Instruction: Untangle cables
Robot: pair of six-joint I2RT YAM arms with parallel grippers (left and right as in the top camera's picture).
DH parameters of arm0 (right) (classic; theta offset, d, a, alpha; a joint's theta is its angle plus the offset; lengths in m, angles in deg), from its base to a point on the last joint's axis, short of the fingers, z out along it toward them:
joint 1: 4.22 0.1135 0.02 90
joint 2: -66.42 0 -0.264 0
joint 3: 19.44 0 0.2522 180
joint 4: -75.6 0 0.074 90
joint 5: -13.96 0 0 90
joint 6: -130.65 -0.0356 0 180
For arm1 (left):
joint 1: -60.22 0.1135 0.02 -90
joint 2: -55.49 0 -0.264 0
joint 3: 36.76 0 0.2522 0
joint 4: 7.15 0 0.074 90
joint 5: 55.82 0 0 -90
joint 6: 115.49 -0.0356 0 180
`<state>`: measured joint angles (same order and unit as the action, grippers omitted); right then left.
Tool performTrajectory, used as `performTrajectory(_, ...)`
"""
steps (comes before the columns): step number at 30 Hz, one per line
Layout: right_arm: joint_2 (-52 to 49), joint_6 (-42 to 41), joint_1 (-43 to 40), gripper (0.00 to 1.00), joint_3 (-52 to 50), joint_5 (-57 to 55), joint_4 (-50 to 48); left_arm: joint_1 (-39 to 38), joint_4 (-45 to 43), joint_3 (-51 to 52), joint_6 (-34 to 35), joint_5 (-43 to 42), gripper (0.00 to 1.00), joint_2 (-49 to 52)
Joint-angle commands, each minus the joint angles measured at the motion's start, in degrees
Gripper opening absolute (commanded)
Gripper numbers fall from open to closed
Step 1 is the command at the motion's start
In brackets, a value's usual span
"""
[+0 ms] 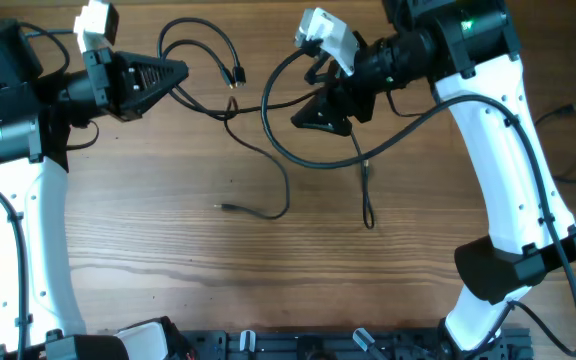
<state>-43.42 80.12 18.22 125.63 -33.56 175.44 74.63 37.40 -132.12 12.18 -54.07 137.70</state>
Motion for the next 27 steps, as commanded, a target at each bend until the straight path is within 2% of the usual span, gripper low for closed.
performTrajectory(1,-2.1,5.6,1.4,0.83,-0.5,2.6,0.0,0.1,-0.2,-0.5,2.3,-2.1,0.04,-0.6)
performTrajectory(5,-6.2,5.6,4.2,0.79,-0.6,2.6,0.0,0.1,-0.2,-0.5,2.3,-2.1,0.04,-0.6)
performTrajectory(7,-8.1,5.6,5.2,0.65,-0.6,2.6,0.1,0.1,-0.2,-0.5,2.3,-2.1,0.04,-0.6)
performTrajectory(8,-8.7,5.5,5.5,0.56,-0.5,2.5,0.1,0.1,-0.2,-0.5,2.3,-2.1,0.04,-0.6)
performTrajectory(9,-9.3,5.0,5.6,0.42,-0.5,2.1,0.1,0.1,-0.2,-0.5,2.3,-2.1,0.04,-0.6)
performTrajectory(13,-9.4,-3.0,5.1,0.28,-0.5,-0.3,-2.4,0.1,-0.2,-0.5,2.0,-1.9,0.04,-0.6)
performTrajectory(16,-9.1,-8.9,4.2,0.05,-0.4,-0.5,-3.9,0.1,-0.2,-0.5,1.0,0.2,0.05,-0.6)
performTrajectory(18,-8.1,-15.1,3.3,0.04,-0.4,-0.5,-5.1,0.1,-0.2,-0.5,-1.7,3.5,0.15,-0.6)
performTrajectory(21,-6.0,-23.4,1.5,0.04,-0.4,-1.6,-6.7,0.1,0.5,-0.5,-6.2,9.9,0.57,-0.6)
performTrajectory(23,-3.6,-33.2,-0.2,0.04,-0.4,-7.8,-7.4,0.1,3.3,-0.5,-8.5,15.9,0.79,-0.6)
performTrajectory(25,-1.0,-37.5,-2.1,0.04,-0.4,-11.5,-7.1,0.1,7.8,-0.5,-10.1,22.2,0.9,-0.6)
performTrajectory(27,1.8,-43.1,-3.8,0.04,-0.4,-19.5,-5.8,0.0,11.7,-0.5,-13.3,26.7,0.94,-0.6)
